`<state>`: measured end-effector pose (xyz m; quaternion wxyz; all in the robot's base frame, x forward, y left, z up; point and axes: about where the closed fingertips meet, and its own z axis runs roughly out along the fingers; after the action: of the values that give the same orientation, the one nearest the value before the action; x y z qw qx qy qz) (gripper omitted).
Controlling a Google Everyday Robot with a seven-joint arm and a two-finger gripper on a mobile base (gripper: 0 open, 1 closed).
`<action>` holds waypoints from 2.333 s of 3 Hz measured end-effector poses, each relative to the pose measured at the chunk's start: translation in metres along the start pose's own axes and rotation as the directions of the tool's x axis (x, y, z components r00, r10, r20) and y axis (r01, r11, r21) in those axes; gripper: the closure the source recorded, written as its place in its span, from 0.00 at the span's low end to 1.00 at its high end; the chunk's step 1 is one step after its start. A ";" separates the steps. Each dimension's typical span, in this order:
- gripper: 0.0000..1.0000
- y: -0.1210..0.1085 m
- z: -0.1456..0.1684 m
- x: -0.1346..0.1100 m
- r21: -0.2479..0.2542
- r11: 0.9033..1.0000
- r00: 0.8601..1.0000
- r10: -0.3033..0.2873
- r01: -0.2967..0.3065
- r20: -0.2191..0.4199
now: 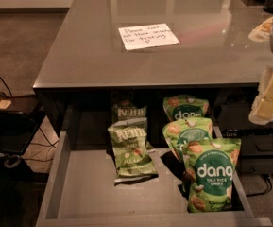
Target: Pick green jalapeno chip bag from top drawer and place on counter
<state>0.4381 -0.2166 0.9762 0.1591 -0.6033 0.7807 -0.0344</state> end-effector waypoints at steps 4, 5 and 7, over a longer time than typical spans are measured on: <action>0.00 0.042 0.078 -0.042 -0.035 0.999 0.969 0.027 -0.019 0.244; 0.00 0.062 0.142 -0.099 -0.031 0.997 0.941 0.079 -0.074 0.329; 0.00 0.068 0.167 -0.095 0.006 0.999 0.944 0.047 -0.052 0.326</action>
Offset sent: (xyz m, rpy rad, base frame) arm -0.0092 0.0206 -0.0585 0.1992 0.0032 0.0195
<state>0.4444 -0.0844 0.8206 0.2909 -0.5799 0.7583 0.0640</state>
